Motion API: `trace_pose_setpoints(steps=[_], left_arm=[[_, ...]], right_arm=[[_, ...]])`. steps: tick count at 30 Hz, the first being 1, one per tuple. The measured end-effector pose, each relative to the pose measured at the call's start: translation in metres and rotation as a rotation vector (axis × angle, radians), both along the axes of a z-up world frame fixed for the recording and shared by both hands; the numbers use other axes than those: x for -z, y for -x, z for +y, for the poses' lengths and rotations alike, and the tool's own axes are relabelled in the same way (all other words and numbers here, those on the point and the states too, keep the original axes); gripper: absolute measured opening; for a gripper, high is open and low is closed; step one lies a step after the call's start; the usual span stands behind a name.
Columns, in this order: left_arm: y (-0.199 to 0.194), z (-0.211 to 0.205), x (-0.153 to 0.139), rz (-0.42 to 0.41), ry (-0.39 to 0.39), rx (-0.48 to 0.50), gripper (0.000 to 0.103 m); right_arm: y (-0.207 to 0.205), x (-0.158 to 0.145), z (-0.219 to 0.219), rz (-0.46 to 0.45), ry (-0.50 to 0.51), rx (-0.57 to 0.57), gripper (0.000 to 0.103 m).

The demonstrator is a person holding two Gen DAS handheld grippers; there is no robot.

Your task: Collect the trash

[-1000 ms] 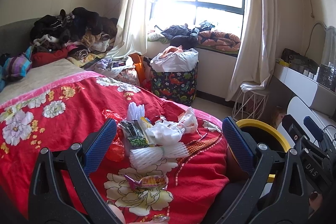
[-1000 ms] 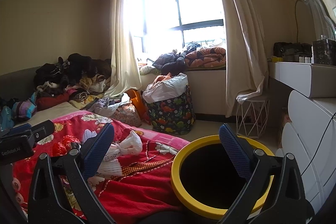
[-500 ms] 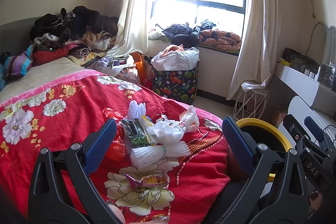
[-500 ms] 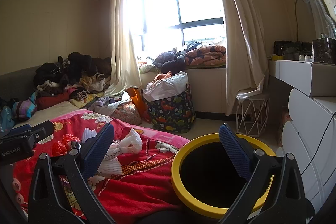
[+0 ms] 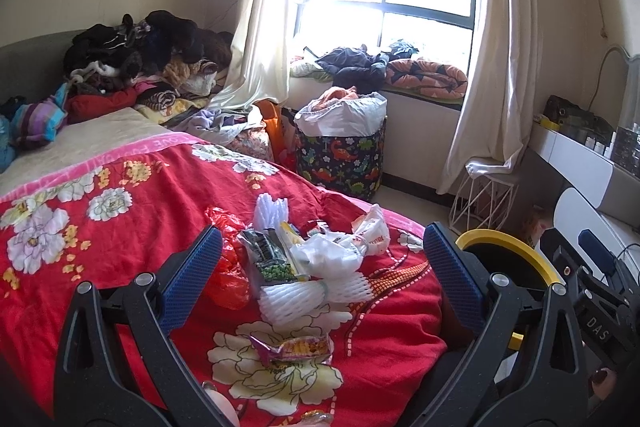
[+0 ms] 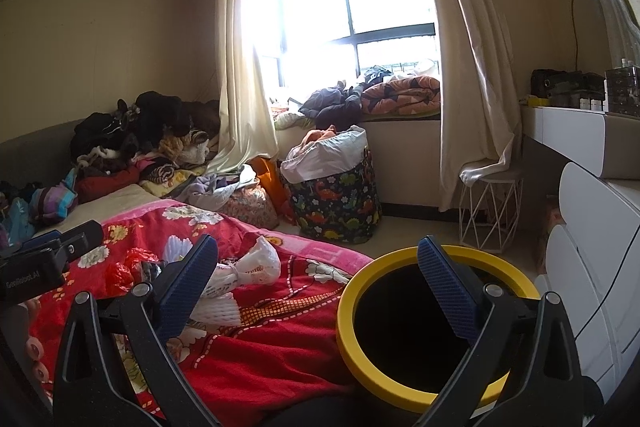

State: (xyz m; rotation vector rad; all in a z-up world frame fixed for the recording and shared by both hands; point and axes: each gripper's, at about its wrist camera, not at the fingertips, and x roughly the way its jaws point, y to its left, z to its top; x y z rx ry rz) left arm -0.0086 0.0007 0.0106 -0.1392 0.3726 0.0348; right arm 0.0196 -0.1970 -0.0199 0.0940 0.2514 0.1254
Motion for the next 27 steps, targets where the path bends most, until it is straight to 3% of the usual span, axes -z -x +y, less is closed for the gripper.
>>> trace_pose_setpoints(steps=[27], left_arm=[[-0.021,0.092,0.006,0.044,0.032,-0.248,0.092]], right_arm=[[-0.053,-0.017,0.107,0.129,0.072,-0.284,0.097]])
